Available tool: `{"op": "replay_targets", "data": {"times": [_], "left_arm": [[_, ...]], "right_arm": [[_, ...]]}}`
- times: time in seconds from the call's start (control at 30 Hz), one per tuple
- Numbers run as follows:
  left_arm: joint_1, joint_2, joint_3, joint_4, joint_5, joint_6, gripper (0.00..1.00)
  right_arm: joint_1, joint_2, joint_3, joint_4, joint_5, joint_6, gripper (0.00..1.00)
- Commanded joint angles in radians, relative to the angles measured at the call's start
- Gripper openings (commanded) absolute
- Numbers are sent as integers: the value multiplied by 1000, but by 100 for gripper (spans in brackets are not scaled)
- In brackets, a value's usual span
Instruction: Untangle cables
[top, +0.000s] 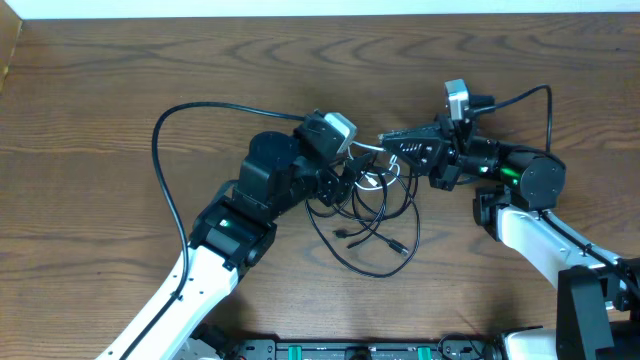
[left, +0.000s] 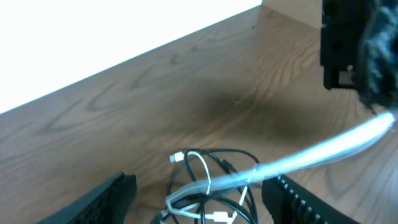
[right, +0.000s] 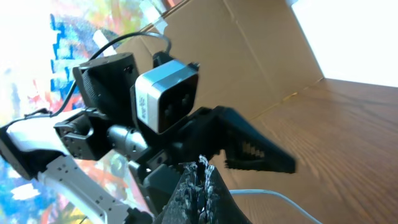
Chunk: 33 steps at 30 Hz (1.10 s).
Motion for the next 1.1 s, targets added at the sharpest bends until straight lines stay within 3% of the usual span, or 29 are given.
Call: {"op": "replay_targets", "data": {"times": [0.0, 0.07, 0.17, 0.23, 0.33, 0.73, 1.07], "left_arm": [[1, 29, 18, 23, 16, 32, 70], [1, 39, 18, 34, 16, 32, 67], [1, 49, 18, 50, 16, 32, 46], [1, 55, 18, 63, 16, 32, 24], [1, 57, 18, 76, 16, 32, 8], [1, 58, 18, 105, 16, 32, 8], [1, 4, 18, 319, 15, -3, 7]], "right_arm": [[16, -7, 5, 39, 5, 12, 1], [20, -7, 5, 39, 4, 13, 1], [21, -7, 5, 39, 4, 16, 1], [21, -7, 5, 39, 3, 16, 1], [22, -7, 5, 39, 3, 20, 1], [32, -7, 5, 39, -1, 23, 1], [32, -7, 5, 39, -10, 17, 1]]}}
